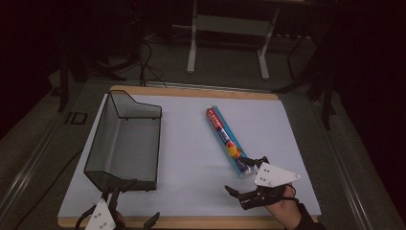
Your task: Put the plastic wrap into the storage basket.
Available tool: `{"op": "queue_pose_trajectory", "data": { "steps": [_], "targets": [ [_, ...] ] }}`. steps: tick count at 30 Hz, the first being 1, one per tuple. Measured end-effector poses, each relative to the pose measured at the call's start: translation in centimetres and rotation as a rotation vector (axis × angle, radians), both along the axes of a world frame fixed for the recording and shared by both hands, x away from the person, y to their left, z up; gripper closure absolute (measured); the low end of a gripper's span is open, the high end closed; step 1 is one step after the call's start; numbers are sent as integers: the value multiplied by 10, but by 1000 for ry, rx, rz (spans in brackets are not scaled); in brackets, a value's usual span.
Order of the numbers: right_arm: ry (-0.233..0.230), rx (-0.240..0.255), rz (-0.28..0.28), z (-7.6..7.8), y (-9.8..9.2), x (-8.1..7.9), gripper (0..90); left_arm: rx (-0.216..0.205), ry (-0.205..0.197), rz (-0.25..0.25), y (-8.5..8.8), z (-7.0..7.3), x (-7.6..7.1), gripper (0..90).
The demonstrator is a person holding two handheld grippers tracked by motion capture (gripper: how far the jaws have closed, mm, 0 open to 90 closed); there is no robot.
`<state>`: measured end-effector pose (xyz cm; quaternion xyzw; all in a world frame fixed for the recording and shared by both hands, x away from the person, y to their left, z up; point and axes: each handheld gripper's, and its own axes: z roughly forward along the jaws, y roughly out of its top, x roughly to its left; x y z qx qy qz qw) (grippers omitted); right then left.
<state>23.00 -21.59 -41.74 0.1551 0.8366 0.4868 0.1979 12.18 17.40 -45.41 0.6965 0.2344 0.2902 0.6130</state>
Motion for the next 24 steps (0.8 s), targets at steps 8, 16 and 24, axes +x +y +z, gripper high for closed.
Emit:
{"op": "queue_pose_trajectory", "data": {
  "steps": [8, 16, 24],
  "targets": [
    [-10, 15, -27, 4, 2, 22, 102, -6, 3, 2, 1, 0, 0, 24],
    [-3, 22, -71, 7, 6, 52, 102, 0, 2, 1, 0, 0, 0, 24],
    [20, -5, -130, 2, 12, 80, 101, 1, 6, 2, 1, 0, 1, 24]
  ]
}}
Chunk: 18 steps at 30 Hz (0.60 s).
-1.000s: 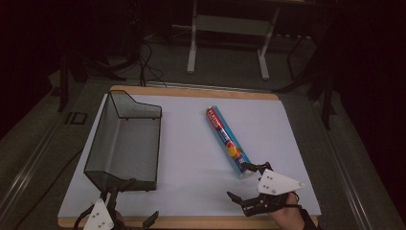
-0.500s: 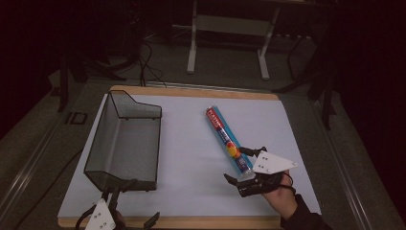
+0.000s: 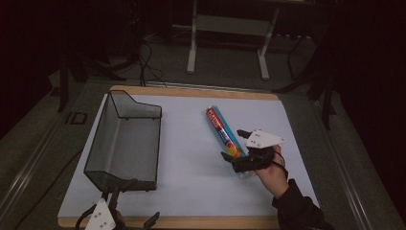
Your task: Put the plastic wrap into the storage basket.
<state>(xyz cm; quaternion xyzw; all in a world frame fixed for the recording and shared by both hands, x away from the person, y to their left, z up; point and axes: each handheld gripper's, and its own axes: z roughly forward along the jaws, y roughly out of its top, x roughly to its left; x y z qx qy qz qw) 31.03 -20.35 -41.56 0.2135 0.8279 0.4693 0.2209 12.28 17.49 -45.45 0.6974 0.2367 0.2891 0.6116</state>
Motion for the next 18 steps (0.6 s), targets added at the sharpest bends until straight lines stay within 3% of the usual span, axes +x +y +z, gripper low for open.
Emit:
{"op": "queue_pose_trajectory", "data": {
  "steps": [7, 11, 12, 15, 18],
  "targets": [
    [39, -7, -75, -3, 5, 26, 101, 1, 3, -3, 0, 0, 0, 24],
    [96, -15, -102, -4, 8, 39, 93, 1, 5, -4, 0, 0, 0, 24],
    [133, -21, -126, -6, 11, 47, 93, 2, 4, -5, 0, 0, 0, 24],
    [183, -21, -148, -6, 15, 61, 92, 1, 6, -7, 0, 0, 0, 24],
    [207, -46, -169, -7, 20, 71, 93, 0, 8, -8, 0, 0, 1, 24]
  ]
}}
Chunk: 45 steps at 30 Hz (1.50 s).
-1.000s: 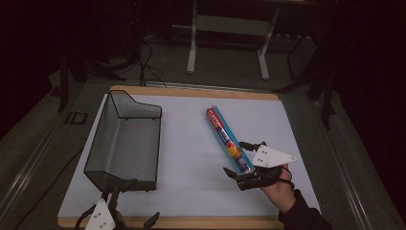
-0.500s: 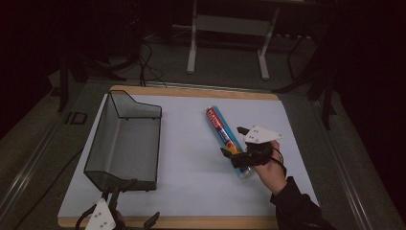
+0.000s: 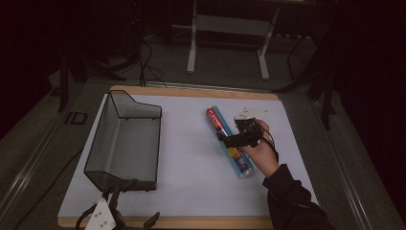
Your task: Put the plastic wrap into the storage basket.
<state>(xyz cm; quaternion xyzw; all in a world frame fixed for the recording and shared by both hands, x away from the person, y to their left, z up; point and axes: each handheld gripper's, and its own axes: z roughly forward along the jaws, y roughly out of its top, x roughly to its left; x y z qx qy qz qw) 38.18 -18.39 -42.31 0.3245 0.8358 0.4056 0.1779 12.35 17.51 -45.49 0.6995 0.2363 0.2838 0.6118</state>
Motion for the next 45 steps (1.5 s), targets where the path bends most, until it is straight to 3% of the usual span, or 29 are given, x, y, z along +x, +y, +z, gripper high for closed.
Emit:
{"op": "queue_pose_trajectory", "data": {
  "steps": [4, 8, 12, 21, 32, 45],
  "targets": [
    [42, -11, -32, -2, 5, 13, 93, 6, 3, -2, 0, 0, 0, 24],
    [125, -55, -74, -10, 9, 28, 94, 10, 9, -4, 0, 0, 0, 24],
    [178, -85, -122, -17, 10, 40, 98, 11, 6, -2, 0, 0, 0, 24],
    [324, -171, -166, -35, 15, 63, 121, 20, 9, -10, -2, -1, -1, 24],
    [434, -283, -225, -52, 25, 85, 133, 22, 9, -12, -1, -1, -1, 24],
    [608, -418, -263, -71, 34, 99, 147, 23, 13, -16, 0, -1, 0, 24]
  ]
}}
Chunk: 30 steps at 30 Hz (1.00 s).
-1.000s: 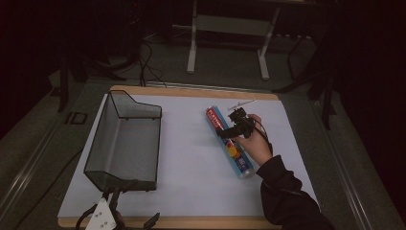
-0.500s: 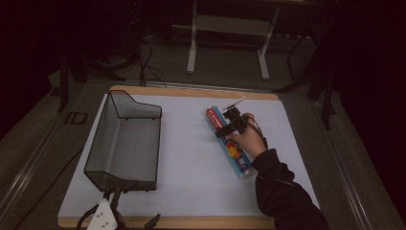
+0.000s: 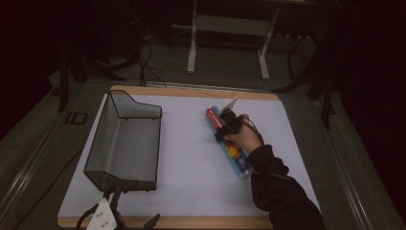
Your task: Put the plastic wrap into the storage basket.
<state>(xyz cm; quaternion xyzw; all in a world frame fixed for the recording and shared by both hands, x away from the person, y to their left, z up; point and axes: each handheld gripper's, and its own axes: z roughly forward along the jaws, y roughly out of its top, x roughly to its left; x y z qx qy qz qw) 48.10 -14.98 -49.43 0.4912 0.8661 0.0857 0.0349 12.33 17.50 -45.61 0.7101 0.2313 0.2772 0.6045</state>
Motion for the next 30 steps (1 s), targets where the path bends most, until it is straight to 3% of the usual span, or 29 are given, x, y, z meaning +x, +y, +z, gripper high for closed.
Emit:
{"op": "queue_pose_trajectory", "data": {
  "steps": [4, 9, 14, 17, 23, 30],
  "targets": [
    [13, -23, -6, -2, 2, 0, 192, 1, 0, 0, 0, 0, 0, 24],
    [43, -6, -22, -2, 5, 2, 273, 3, 1, -1, 0, 0, 0, 24],
    [74, -42, -20, -10, 9, 3, 280, 3, 0, 1, 0, 0, 0, 24],
    [67, -76, -2, -10, 12, 2, 297, 9, -2, 4, -1, 0, -1, 24],
    [38, -46, -43, -7, 10, -2, 309, 13, 1, 9, 0, 0, 0, 24],
    [13, -35, -36, 16, 6, -3, 314, 14, 2, 7, -2, -1, 1, 24]
  ]
}}
